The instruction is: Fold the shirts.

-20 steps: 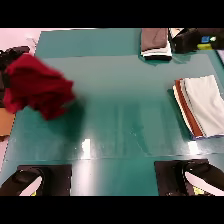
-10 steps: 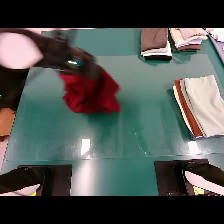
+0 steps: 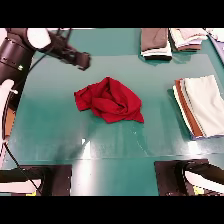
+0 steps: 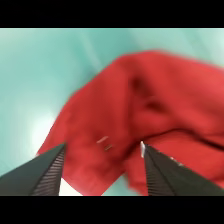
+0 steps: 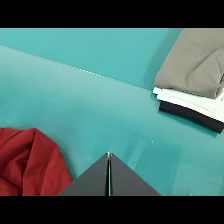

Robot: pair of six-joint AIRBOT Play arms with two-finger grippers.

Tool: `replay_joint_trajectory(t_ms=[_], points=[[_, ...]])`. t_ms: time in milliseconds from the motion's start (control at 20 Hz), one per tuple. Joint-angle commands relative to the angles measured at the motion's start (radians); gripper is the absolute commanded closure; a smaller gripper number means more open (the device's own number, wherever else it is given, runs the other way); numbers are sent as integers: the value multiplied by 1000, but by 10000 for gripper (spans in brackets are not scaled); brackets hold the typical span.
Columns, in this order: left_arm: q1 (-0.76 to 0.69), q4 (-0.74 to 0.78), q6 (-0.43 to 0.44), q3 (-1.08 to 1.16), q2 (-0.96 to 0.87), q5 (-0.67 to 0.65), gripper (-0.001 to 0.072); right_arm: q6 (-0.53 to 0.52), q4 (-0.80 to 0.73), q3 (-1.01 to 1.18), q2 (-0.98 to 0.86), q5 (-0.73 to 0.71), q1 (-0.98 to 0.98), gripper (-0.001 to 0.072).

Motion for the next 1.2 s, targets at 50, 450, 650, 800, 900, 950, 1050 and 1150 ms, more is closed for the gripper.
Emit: replay_joint_trajectory(t_ms=[50, 450, 650, 800, 900, 950, 1050, 1150], points=[[244, -182, -41, -232, -29, 61, 155, 0, 0, 2, -2, 3, 0, 694], [263, -411, -45, -478, -166, 228, 155, 0, 0, -1, -2, 11, 2, 694], [263, -491, -39, -475, -179, 330, 176, 0, 1, -1, -2, 20, 2, 694], [263, -487, -30, -476, -179, 351, 355, 4, 2, -15, 0, 66, 2, 694], [263, -487, -23, -475, -179, 367, 547, 11, 2, -103, 24, 72, 1, 694], [263, -487, 7, -473, -177, 362, 683, 11, 2, -165, 39, 80, -2, 694], [263, -472, 31, -457, -160, 347, 685, 11, 50, -325, 71, 89, -33, 693], [263, -453, 68, -419, -140, 320, 685, 9, 163, -519, 94, 89, -102, 693]])
